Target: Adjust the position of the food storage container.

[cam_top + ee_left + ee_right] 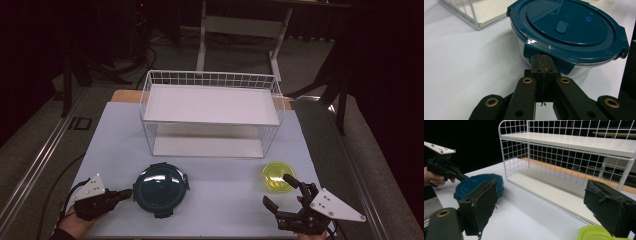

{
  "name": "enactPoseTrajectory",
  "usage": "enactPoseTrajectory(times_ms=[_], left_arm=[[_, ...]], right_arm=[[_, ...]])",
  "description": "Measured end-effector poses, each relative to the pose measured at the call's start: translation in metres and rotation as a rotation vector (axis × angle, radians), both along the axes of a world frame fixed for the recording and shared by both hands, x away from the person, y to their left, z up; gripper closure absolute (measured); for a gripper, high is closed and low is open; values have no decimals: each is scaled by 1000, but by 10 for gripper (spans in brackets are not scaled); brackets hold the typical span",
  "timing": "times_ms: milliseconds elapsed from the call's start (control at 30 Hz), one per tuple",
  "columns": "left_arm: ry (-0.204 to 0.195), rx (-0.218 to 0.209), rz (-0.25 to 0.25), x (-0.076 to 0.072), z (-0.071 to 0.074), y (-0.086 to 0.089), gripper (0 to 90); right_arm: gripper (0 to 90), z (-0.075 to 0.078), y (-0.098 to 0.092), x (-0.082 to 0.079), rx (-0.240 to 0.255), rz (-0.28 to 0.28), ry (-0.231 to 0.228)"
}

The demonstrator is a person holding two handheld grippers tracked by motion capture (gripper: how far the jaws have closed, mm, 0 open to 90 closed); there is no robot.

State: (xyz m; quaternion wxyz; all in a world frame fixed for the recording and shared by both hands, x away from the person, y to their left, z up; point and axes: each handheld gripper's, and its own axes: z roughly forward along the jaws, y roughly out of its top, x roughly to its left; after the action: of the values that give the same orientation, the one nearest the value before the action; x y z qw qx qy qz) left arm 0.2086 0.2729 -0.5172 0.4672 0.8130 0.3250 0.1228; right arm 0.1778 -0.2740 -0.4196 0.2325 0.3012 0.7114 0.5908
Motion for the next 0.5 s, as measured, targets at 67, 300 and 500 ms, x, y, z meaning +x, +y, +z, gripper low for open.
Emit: enactPoseTrajectory(times_ms=[67,300,500], left_arm=[[-1,14,-1,2,1,-2,896],[11,21,4,3,3,-3,896],[18,12,6,4,3,-7,897]], right_arm=[[112,0,-1,0,10,3,-2],[108,-1,0,0,-10,-7,-8],[108,-4,4,2,-23,9,7]])
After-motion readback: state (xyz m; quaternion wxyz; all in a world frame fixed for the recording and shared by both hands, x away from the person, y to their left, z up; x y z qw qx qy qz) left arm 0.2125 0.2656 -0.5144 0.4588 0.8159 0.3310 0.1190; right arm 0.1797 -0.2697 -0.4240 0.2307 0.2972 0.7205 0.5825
